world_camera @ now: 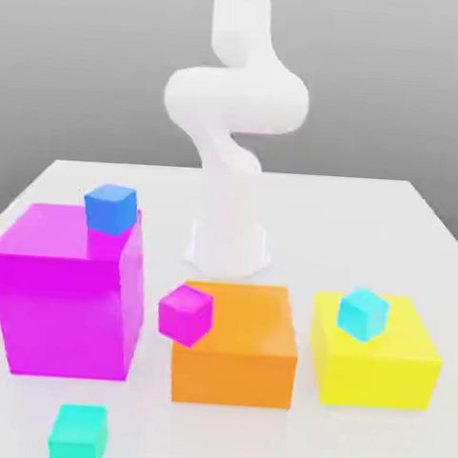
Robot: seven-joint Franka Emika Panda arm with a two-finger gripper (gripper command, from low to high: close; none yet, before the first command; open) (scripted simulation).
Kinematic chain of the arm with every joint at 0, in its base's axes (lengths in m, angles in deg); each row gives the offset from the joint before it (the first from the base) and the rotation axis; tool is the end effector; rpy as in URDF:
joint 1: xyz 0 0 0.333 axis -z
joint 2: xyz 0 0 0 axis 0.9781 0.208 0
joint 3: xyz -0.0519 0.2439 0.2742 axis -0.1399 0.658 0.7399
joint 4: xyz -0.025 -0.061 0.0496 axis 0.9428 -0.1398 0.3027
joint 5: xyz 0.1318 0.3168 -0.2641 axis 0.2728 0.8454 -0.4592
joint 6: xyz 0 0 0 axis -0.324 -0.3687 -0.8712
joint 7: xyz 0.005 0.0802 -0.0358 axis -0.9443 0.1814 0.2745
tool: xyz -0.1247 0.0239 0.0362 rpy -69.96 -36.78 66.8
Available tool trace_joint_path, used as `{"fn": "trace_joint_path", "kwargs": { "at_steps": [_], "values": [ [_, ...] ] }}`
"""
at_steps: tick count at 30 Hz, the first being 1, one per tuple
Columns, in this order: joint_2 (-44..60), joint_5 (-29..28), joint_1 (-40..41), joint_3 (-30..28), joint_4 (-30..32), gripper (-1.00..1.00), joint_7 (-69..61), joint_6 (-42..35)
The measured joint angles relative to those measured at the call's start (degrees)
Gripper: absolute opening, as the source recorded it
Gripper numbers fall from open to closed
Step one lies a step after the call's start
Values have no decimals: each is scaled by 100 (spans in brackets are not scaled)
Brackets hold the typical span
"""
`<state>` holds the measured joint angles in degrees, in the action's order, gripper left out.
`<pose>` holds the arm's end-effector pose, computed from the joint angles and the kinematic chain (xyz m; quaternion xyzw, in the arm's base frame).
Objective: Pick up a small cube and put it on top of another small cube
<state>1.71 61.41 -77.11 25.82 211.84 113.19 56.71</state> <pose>0.4021 -0.0133 0.6996 -0.8374 0.4131 -0.3155 0.1688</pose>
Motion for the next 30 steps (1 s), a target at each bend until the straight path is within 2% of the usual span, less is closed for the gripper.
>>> {"fn": "trace_joint_path", "kwargs": {
  "at_steps": [7, 14, 22, 27, 30],
  "values": [
    [1511, 622, 284, -149, 89, 0, 1168, 442],
    [2970, 935, 596, -185, 181, 0, 2518, 896],
    [4569, 774, 885, -367, 308, 0, 4426, 1476],
    [5516, 477, 782, -783, 396, 0, 5759, 1856],
    [6120, 556, 794, -824, 336, 0, 5955, 2254]
  ]
}}
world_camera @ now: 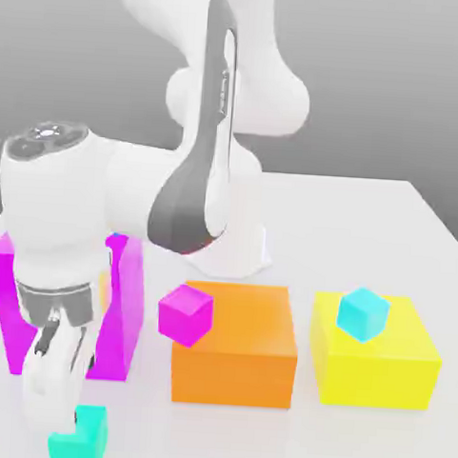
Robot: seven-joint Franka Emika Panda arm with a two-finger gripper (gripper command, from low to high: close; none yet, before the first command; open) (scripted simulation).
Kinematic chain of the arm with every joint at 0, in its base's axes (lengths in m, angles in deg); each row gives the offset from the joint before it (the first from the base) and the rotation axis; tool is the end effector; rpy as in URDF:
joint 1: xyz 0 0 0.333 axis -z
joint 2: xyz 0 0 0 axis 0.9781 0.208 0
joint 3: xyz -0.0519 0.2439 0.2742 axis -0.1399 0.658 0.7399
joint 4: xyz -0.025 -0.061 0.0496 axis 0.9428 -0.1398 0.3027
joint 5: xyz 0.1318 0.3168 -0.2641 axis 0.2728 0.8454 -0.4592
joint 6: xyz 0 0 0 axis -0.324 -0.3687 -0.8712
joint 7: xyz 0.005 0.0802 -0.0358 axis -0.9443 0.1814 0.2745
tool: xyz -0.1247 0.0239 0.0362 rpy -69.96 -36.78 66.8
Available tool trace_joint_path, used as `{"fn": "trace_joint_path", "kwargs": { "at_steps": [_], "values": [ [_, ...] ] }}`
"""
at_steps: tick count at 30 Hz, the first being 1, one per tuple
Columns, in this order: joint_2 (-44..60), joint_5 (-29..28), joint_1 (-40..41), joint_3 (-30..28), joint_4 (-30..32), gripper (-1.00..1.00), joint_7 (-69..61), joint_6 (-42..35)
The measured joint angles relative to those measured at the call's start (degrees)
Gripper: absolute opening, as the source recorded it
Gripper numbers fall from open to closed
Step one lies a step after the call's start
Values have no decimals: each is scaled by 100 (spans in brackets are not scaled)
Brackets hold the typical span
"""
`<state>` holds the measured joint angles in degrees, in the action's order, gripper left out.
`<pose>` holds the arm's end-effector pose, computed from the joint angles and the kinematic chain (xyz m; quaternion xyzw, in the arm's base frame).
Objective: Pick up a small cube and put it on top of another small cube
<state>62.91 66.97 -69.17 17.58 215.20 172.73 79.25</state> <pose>0.5147 -0.1750 0.1660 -0.3906 0.9205 -0.0009 0.0024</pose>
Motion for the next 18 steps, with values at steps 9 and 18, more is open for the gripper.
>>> {"fn": "trace_joint_path", "kwargs": {
  "at_steps": [9, 18],
  "values": [
    [635, 193, 157, 188, -118, -100, -107, 506],
    [-661, -206, -46, 127, 268, -100, -445, -419]
  ]
}}
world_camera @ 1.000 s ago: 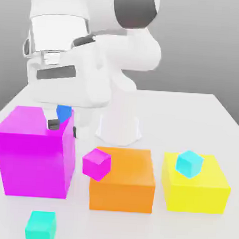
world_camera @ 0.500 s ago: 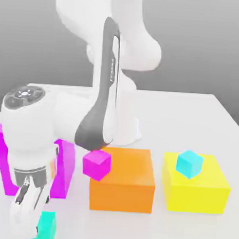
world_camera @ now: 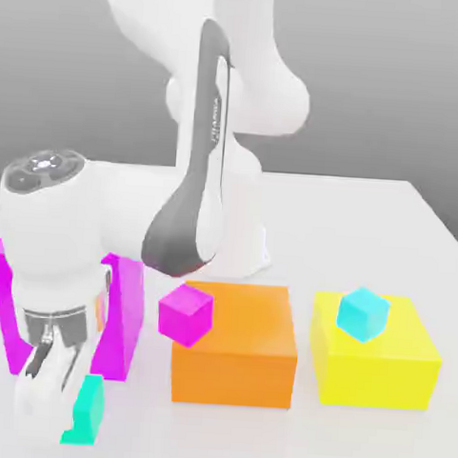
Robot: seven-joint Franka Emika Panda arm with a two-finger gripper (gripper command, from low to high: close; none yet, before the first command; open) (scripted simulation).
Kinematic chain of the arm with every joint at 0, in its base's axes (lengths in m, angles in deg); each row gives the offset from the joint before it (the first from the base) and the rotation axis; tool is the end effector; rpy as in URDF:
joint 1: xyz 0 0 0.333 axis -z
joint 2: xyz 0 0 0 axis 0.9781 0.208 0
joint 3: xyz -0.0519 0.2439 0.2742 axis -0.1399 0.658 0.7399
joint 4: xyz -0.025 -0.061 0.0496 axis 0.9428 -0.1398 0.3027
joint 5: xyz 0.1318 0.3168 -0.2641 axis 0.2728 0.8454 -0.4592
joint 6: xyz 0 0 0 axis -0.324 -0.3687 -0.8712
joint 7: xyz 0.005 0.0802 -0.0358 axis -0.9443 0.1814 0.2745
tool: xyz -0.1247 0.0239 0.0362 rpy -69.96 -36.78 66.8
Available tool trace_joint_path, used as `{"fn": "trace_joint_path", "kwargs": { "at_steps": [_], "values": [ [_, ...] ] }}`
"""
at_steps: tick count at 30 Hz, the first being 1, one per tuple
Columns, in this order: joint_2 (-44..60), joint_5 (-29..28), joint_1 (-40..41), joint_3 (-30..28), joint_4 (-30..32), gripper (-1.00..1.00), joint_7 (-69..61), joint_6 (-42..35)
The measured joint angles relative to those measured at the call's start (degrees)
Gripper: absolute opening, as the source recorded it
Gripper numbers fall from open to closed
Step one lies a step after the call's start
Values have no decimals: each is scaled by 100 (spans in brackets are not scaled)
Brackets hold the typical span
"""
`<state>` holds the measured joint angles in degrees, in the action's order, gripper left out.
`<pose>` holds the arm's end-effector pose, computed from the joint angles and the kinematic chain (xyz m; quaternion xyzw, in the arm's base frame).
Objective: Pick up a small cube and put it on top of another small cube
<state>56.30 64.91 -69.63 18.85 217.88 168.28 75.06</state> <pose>0.5063 -0.1514 0.2038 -0.4530 0.8915 0.0073 0.0047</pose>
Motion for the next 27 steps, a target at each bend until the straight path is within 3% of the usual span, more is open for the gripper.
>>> {"fn": "trace_joint_path", "kwargs": {
  "at_steps": [7, 20, 25, 26, 27],
  "values": [
    [-1366, -535, -355, 401, 725, -100, -1763, -484],
    [-4052, -949, -621, 100, 2024, -100, -4696, -1976],
    [-3511, -989, -650, 73, 2411, -100, -4931, -1049],
    [-3377, -989, -649, 69, 2468, 100, -4935, -858],
    [-3377, -989, -649, 69, 2468, 100, -4935, -858]
  ]
}}
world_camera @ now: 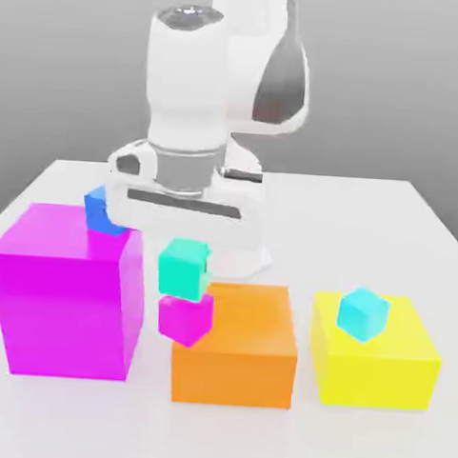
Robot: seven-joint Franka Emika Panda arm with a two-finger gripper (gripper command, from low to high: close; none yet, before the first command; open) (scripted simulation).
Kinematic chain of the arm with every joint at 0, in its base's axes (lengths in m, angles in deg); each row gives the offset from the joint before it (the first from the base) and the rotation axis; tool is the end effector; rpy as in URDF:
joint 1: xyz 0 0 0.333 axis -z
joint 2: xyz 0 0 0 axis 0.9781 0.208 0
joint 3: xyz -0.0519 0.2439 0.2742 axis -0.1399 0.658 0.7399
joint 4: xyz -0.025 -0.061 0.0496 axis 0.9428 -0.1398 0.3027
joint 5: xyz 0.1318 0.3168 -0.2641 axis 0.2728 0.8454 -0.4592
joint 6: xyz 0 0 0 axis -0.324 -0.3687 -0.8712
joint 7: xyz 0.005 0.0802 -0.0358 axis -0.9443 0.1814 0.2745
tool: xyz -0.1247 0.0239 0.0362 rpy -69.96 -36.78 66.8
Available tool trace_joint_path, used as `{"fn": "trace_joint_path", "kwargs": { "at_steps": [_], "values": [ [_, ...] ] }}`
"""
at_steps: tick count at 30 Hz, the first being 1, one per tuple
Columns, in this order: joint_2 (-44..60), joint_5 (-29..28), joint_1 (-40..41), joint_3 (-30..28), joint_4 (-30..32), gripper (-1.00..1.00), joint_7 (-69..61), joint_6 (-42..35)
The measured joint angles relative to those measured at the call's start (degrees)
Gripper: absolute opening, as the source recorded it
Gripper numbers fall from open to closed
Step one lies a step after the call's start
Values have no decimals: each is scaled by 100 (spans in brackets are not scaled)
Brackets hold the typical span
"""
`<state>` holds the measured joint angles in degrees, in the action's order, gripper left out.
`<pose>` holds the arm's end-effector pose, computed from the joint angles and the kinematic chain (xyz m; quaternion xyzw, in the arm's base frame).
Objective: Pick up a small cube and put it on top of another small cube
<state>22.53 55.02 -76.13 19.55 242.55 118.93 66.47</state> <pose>0.3578 -0.0529 0.2867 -0.8618 0.5073 0.0005 0.0011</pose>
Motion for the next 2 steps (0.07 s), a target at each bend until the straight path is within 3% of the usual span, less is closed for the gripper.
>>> {"fn": "trace_joint_path", "kwargs": {
  "at_steps": [2],
  "values": [
    [0, 0, 0, 0, 0, 100, 0, 0]
  ]
}}
